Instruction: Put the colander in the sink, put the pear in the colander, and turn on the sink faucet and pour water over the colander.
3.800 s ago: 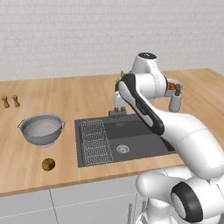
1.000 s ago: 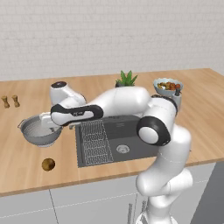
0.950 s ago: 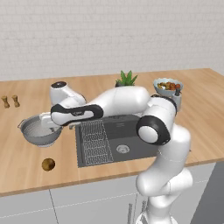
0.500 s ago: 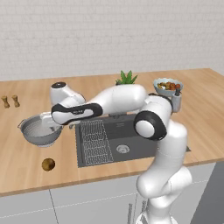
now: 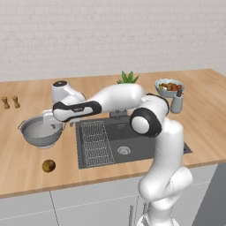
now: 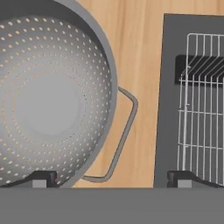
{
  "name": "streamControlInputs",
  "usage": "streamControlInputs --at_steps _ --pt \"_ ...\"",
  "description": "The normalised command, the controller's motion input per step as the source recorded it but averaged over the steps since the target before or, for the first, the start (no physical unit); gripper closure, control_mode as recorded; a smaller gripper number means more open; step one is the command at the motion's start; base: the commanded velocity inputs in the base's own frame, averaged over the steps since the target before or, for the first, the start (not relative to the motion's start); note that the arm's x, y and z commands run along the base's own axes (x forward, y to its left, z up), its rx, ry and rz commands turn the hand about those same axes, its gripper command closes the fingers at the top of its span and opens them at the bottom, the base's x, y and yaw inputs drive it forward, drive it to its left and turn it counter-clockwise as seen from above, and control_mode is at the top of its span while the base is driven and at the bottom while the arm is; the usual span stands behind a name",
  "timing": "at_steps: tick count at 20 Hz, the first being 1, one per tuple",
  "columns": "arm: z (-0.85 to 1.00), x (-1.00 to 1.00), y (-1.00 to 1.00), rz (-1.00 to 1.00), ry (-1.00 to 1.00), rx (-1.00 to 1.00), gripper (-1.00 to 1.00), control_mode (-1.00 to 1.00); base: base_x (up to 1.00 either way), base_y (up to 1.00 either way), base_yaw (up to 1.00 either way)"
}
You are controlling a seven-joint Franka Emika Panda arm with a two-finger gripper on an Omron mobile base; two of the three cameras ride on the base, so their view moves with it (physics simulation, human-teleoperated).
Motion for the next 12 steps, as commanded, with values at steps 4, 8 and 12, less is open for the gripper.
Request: streamControlInputs --at_steps 4,8,12 --pt "-0.11 0.33 0.06 0.00 0.00 0.00 -1.00 -1.00 0.00 0.00 0.00" --pt "-0.20 0.35 0.17 0.00 0.00 0.00 -1.00 -1.00 0.00 0.00 0.00" --pt "-0.25 0.31 0.25 0.00 0.00 0.00 -1.00 -1.00 0.00 0.00 0.00"
